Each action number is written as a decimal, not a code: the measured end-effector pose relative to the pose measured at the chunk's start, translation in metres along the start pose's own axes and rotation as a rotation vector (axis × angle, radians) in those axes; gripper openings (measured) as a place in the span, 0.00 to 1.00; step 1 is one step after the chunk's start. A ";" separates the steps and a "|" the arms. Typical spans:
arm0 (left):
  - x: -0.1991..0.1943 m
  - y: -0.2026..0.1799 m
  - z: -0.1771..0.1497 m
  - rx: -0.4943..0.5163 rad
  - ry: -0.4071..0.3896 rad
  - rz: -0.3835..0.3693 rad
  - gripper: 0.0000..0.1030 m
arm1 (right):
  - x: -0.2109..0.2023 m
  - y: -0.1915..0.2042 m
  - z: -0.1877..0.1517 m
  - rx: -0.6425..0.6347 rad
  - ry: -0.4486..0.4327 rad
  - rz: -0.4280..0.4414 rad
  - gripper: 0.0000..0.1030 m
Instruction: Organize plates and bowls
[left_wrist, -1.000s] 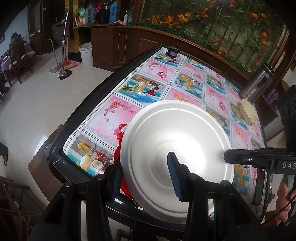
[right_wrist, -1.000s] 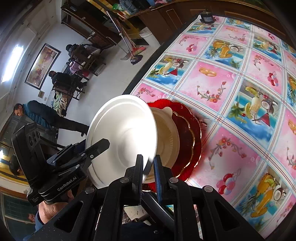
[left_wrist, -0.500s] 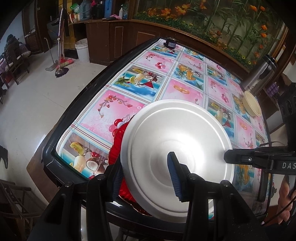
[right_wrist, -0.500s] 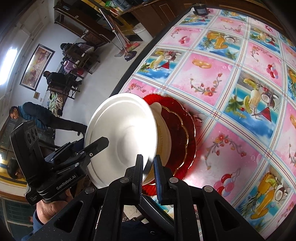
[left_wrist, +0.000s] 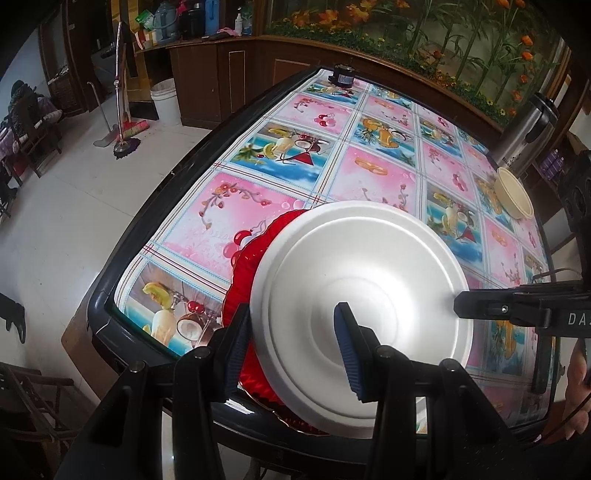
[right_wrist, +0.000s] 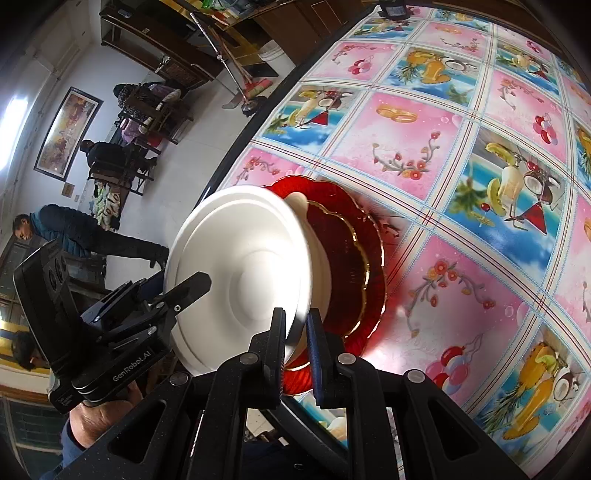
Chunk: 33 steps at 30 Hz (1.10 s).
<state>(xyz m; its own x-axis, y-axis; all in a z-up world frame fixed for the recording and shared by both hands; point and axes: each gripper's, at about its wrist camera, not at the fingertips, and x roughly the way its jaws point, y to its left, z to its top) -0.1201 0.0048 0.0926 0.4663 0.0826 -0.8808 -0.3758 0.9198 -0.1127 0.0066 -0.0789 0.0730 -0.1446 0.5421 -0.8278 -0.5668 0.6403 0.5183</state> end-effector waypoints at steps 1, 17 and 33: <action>0.000 0.000 0.000 0.001 0.001 0.003 0.42 | 0.001 -0.001 0.000 0.003 0.001 0.001 0.13; -0.008 0.001 -0.002 -0.004 -0.017 0.008 0.53 | 0.008 -0.001 0.002 -0.003 0.001 -0.003 0.13; -0.027 0.002 -0.001 -0.009 -0.054 0.016 0.64 | -0.012 0.002 -0.001 -0.020 -0.039 0.012 0.30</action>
<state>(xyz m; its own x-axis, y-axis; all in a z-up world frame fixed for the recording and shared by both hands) -0.1345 0.0042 0.1158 0.5026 0.1179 -0.8564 -0.3903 0.9149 -0.1030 0.0067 -0.0846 0.0839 -0.1201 0.5703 -0.8126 -0.5813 0.6231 0.5232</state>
